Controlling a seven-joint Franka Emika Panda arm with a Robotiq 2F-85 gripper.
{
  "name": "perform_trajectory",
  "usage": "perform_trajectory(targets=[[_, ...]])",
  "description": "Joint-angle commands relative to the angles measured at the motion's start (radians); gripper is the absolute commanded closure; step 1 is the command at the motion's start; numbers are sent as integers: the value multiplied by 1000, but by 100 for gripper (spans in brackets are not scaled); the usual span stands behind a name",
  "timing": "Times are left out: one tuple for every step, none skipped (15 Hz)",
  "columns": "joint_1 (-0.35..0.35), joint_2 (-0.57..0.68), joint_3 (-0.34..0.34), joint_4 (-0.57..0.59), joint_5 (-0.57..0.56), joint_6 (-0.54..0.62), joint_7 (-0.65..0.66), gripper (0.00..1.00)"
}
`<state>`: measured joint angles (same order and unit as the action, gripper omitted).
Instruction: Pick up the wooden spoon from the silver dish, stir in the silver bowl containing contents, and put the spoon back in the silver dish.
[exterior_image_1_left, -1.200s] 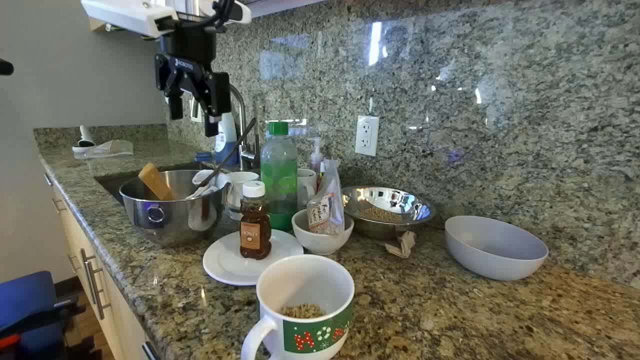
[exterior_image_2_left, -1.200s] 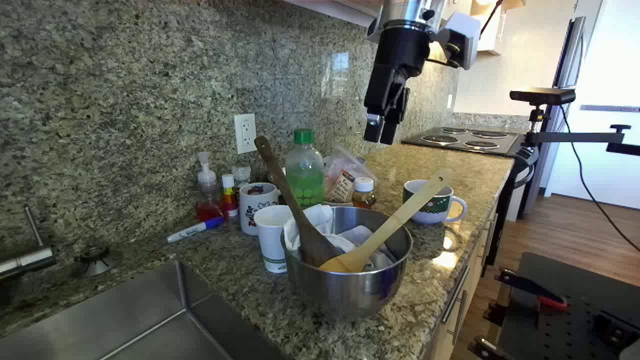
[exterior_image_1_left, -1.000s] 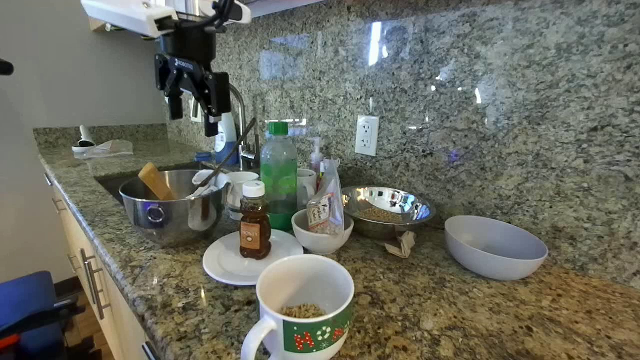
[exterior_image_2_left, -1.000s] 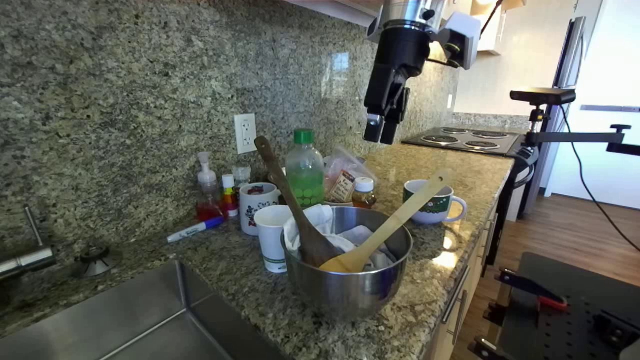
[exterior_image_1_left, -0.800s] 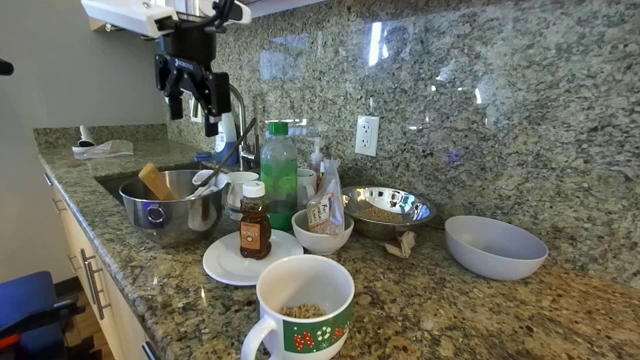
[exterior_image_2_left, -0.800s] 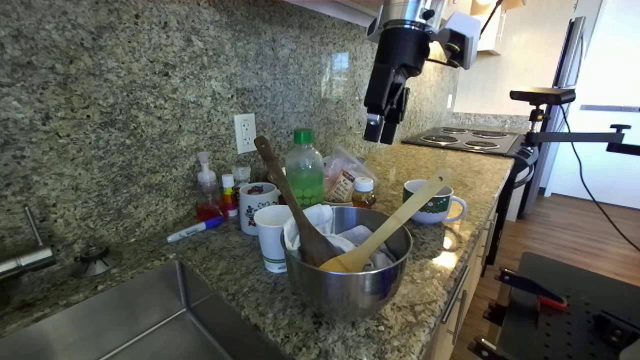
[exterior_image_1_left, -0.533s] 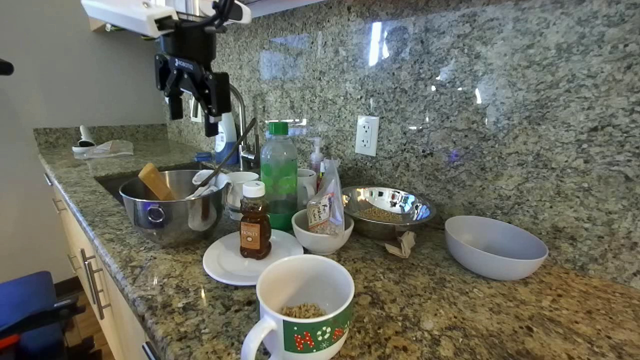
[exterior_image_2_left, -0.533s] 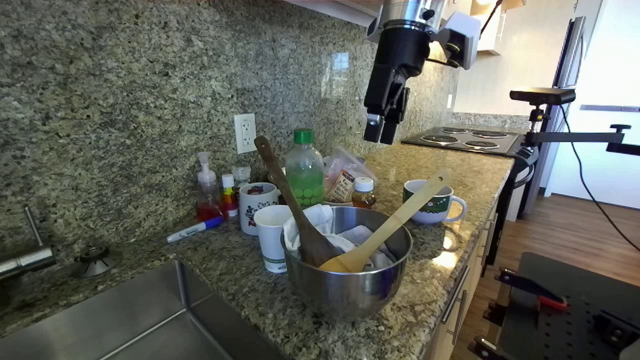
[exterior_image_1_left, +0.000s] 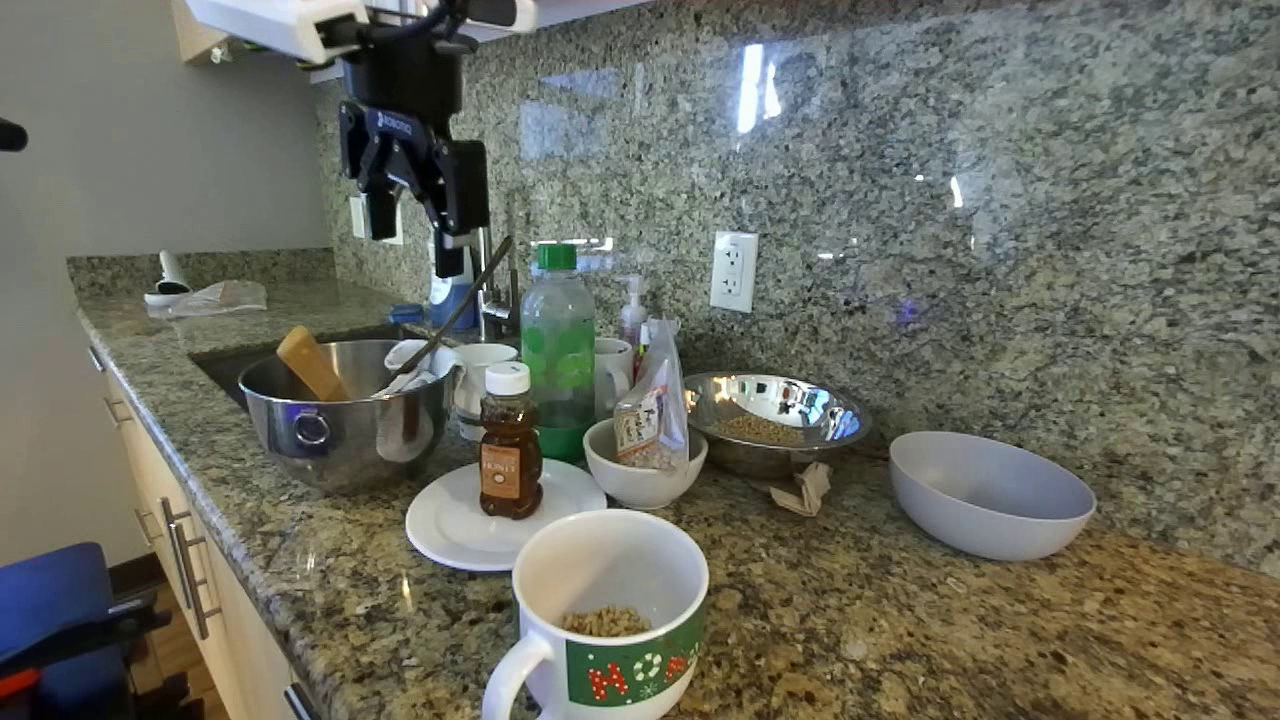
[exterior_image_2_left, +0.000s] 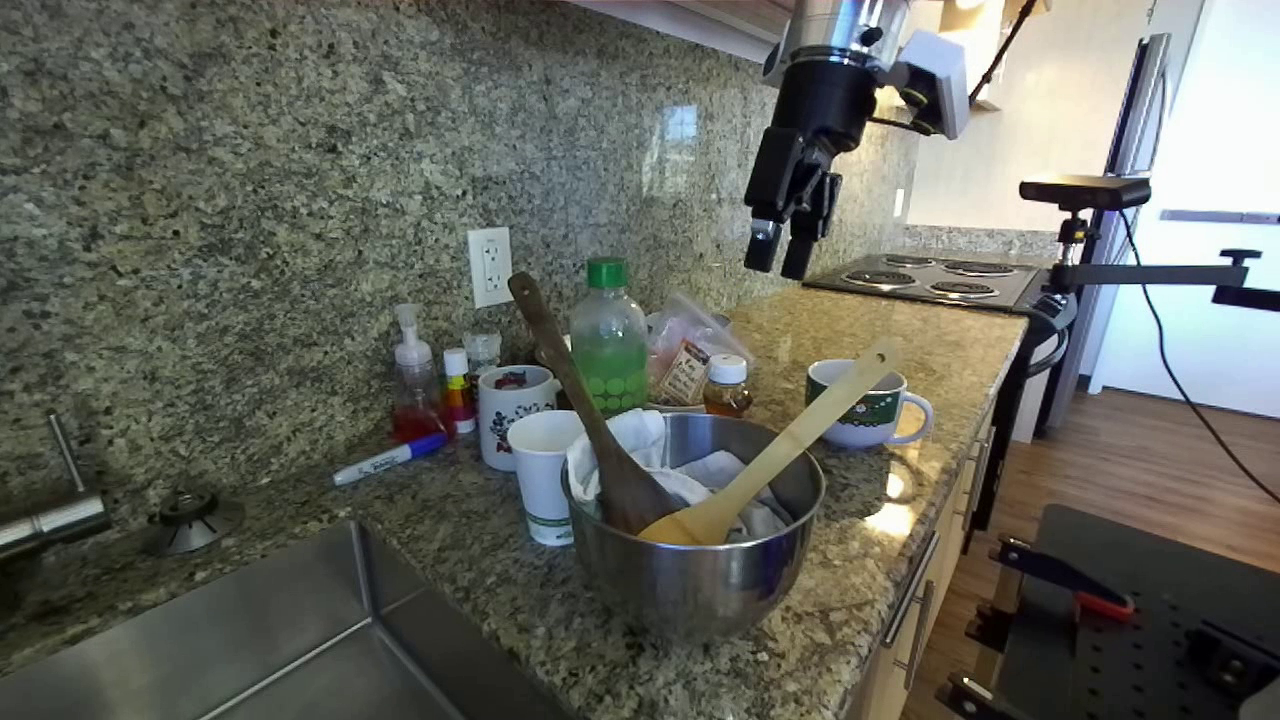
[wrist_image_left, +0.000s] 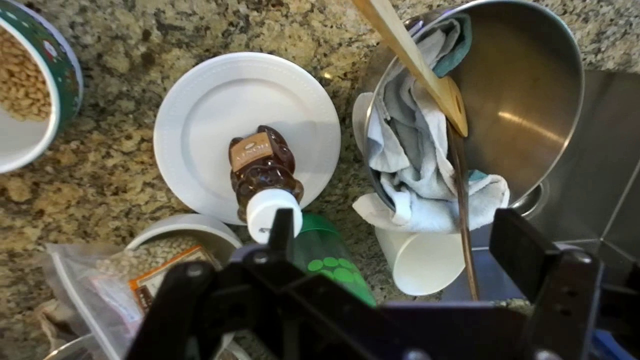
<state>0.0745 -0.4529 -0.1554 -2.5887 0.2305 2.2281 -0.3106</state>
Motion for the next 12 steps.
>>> perform_trajectory(targets=[[-47,-42,-36,-34,16,-36,-18,0],[-59,-49,-51,-48,20,-41,-24,0],[-71,-57,-70,-70,26,-43,-36,0],[-80,-61,-85,-87,28,-41,-43,0],[-88,-62,-104,-102,34,-45,-53,0],[-92,-64,-123,-124,47,-40,-75,0],[-95,-65,-141,-142,62,-36,-96,0],[-94,-64,-162,-159,86,-31,-128,0],[-94,-62,-177,-173,104,-29,-155,0],[-89,-57,-195,-185,130,-24,-188,0],[-86,-53,-211,-192,154,-23,-221,0],[-84,-51,-220,-199,174,-23,-249,0]])
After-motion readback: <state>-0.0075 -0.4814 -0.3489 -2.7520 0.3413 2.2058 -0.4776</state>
